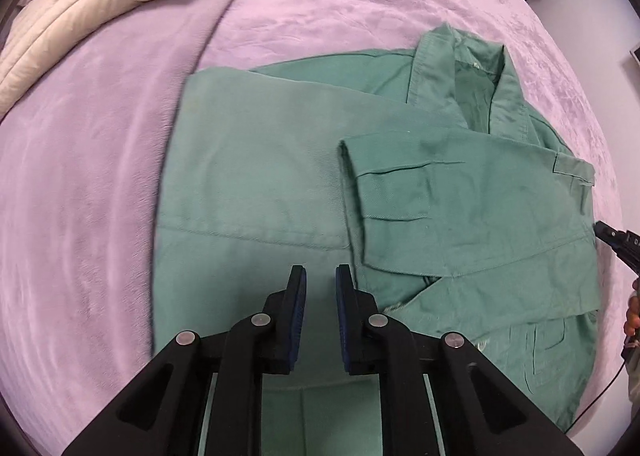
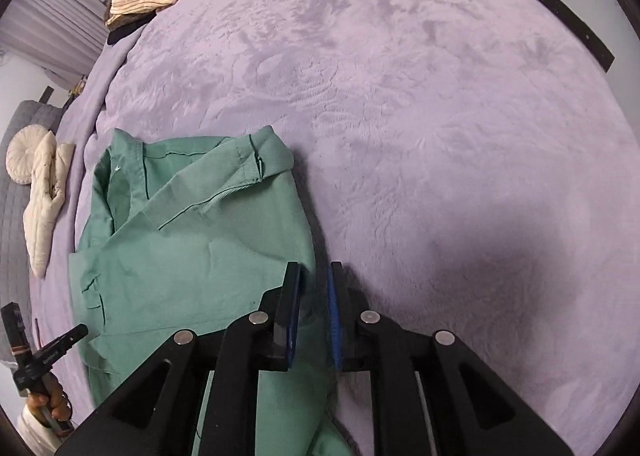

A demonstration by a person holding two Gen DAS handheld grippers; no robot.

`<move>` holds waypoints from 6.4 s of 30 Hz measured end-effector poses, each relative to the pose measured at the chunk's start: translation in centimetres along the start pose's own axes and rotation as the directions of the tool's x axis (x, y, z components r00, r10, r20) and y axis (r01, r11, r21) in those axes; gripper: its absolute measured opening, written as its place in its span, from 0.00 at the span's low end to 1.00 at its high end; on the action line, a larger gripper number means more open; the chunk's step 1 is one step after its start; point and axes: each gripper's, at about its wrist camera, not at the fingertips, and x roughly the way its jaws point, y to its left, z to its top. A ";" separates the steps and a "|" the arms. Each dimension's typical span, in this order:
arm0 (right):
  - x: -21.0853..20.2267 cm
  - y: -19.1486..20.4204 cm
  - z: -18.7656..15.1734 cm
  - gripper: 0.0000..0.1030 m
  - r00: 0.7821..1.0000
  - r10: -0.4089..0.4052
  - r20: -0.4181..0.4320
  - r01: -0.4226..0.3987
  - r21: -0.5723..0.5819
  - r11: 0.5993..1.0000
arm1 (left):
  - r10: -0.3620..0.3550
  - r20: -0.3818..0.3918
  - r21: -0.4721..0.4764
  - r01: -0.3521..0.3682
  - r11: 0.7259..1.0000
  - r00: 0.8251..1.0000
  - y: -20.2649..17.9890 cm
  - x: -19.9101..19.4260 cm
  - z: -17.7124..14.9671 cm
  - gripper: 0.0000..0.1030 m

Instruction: Fold small clothes

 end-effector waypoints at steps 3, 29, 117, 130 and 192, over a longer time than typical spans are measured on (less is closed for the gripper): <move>-2.2 1.8 -1.6 0.13 0.999 0.050 0.003 -0.049 -0.047 0.998 | 0.003 0.022 0.012 -0.004 1.000 1.000 0.0 -1.1 -0.2 0.15; -2.3 3.7 -9.2 0.16 0.993 0.007 -0.114 -0.012 -0.048 0.999 | 0.084 -0.053 0.027 -0.082 0.996 0.995 -1.4 -0.9 -6.2 0.15; -9.1 13.3 -17.6 0.89 0.986 0.007 -0.167 -0.008 -0.003 1.000 | 0.131 0.003 0.035 -0.131 0.991 0.991 -1.2 -8.9 -12.5 0.99; -9.0 14.2 -21.4 0.89 0.981 -0.047 -0.190 0.059 0.056 0.997 | 0.096 -0.057 0.096 -0.090 0.991 0.994 2.9 -7.6 -14.9 0.99; -14.6 4.5 -17.9 0.09 0.768 0.605 0.212 -0.638 0.347 0.688 | -0.397 0.137 -0.108 0.412 0.905 0.907 7.1 -17.6 -9.0 0.15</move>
